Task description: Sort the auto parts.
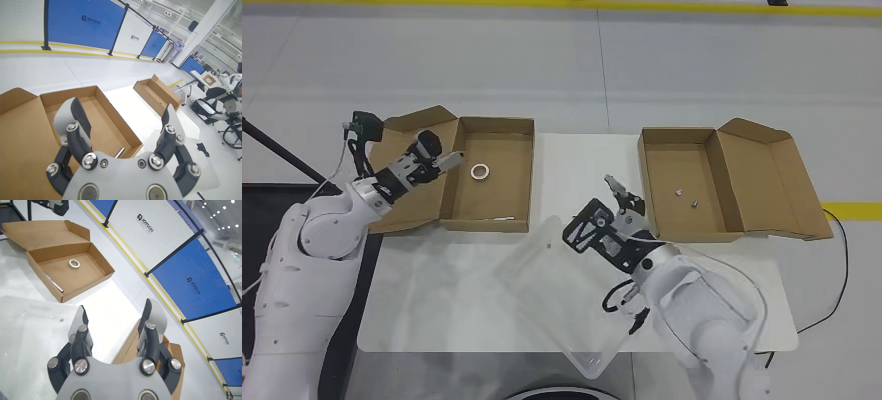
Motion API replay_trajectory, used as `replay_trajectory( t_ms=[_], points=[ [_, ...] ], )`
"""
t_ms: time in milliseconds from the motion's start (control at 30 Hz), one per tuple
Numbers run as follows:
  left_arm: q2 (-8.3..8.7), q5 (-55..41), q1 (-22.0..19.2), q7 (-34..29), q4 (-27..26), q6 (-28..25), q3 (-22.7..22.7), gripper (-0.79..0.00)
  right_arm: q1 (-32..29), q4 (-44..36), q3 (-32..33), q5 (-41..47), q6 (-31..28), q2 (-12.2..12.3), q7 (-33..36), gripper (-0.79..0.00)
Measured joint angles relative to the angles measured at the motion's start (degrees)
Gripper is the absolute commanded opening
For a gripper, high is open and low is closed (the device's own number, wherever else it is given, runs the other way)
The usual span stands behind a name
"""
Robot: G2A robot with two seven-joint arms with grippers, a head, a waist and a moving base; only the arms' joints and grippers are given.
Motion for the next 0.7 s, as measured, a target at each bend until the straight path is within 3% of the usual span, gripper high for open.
replay_trajectory(
  t_ms=[100, 400, 700],
  points=[
    [0.07, -0.6, -0.5, -0.9, 0.8, -1.3, 0.6, 0.0, -1.4, -0.2, 2.5, 6.0, -5.2, 0.4, 3.2, 0.0],
    [0.09, -0.7, -0.6, -1.1, 0.9, -1.4, 0.7, 0.0, -2.2, 0.4, 2.1, 3.9, -4.3, 0.5, 3.0, 0.0],
    [0.09, -0.7, -0.6, -1.1, 0.9, -1.4, 0.7, 0.0, -11.7, -8.0, 3.4, -1.3, -5.3, 1.7, 13.2, 0.0]
  ],
)
